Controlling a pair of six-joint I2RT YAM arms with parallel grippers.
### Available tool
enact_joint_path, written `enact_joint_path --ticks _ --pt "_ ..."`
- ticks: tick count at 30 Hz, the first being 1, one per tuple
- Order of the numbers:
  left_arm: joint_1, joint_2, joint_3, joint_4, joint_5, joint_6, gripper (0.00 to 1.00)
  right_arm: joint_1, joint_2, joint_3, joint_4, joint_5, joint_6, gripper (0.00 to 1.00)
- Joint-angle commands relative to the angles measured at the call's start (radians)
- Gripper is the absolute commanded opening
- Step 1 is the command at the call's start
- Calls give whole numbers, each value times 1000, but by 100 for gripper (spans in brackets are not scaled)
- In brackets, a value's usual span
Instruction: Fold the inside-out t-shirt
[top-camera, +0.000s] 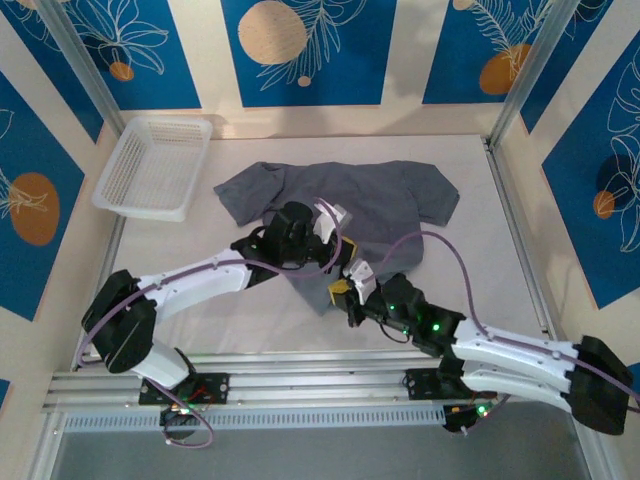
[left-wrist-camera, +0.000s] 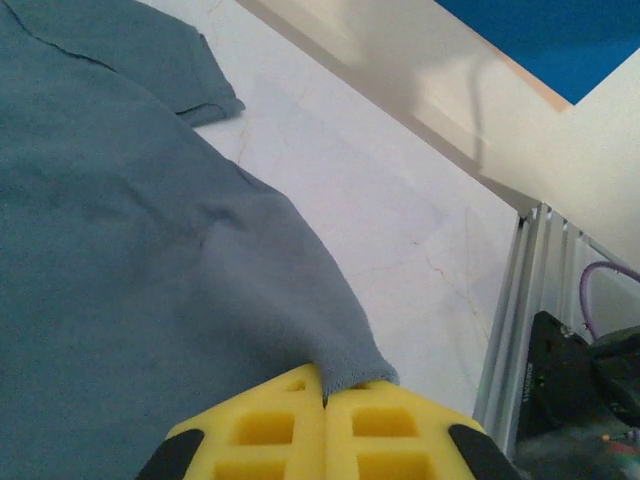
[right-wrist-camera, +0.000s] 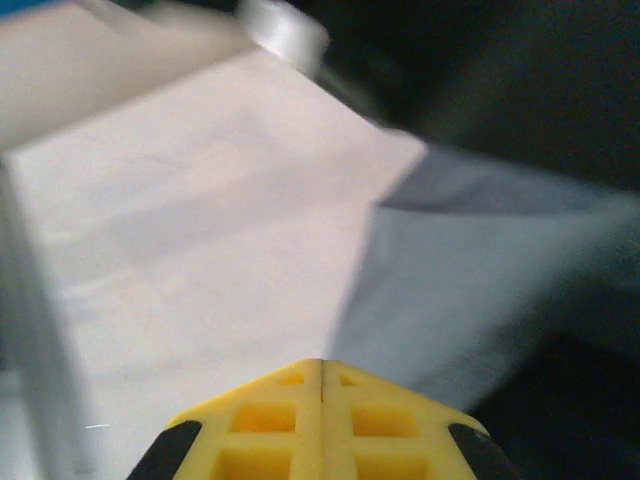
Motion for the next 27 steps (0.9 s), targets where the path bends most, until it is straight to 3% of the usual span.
enact_joint_path --ticks 1,8,12,16,22,27 --pt "10 -55 69 -45 32 -11 0 -94 102 -6 326 186 -189 0" --pt "10 -92 118 -98 36 20 0 -270 334 73 458 -21 -422 0" --pt "10 -89 166 -101 40 -24 0 -296 519 111 707 97 -510 0" --pt "10 -50 245 -105 46 -78 0 -298 728 124 1064 244 -778 0" --pt "10 2 409 -183 34 -61 0 -242 744 82 1065 117 -842 0" --pt "12 32 553 -240 33 -26 0 -170 773 57 1012 16 -735 0"
